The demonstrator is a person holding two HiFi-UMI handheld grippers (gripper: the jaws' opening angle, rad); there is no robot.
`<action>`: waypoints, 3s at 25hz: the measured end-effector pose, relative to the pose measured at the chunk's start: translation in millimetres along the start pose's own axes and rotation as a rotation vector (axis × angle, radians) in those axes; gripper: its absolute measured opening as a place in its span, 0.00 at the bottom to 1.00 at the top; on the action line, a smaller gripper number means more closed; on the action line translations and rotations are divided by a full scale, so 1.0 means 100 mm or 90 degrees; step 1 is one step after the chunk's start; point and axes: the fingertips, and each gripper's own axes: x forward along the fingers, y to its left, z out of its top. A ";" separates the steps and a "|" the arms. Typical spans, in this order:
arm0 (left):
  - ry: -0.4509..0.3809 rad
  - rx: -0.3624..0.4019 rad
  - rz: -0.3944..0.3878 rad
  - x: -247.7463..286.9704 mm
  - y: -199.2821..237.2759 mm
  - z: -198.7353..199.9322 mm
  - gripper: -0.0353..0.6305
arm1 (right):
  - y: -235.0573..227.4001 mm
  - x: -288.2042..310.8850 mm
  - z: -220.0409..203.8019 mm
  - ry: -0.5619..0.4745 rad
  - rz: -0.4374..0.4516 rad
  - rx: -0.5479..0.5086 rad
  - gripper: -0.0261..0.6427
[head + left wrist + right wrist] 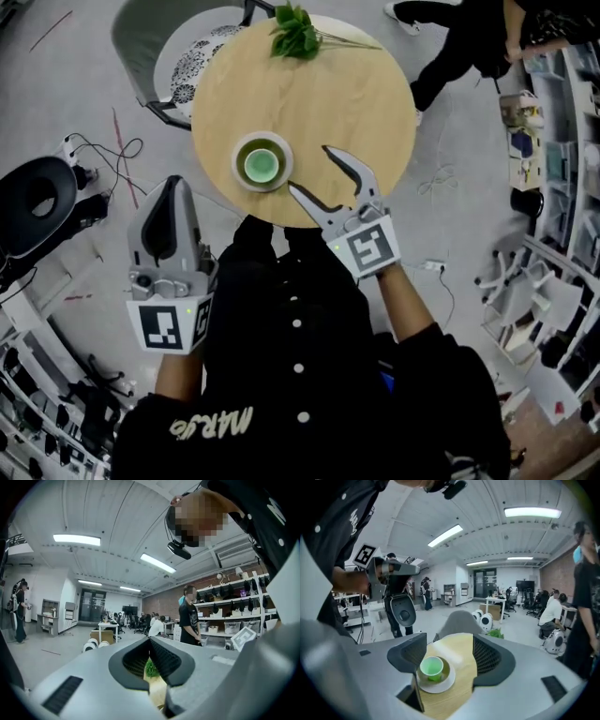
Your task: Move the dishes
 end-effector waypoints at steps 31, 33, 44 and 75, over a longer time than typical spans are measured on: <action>0.113 -0.026 -0.020 0.00 0.01 -1.05 0.06 | 0.68 1.53 -1.36 0.171 0.127 -0.114 0.58; 0.114 -0.027 -0.022 0.02 0.01 -1.05 0.06 | 0.67 1.53 -1.32 0.166 0.125 -0.109 0.58; 0.097 -0.019 -0.066 0.25 -0.21 -0.88 0.06 | 0.27 1.08 -0.79 0.104 0.053 -0.037 0.58; 0.105 0.010 -0.170 0.69 -1.18 -0.80 0.06 | -2.17 -0.35 -1.75 0.149 -0.277 0.113 0.58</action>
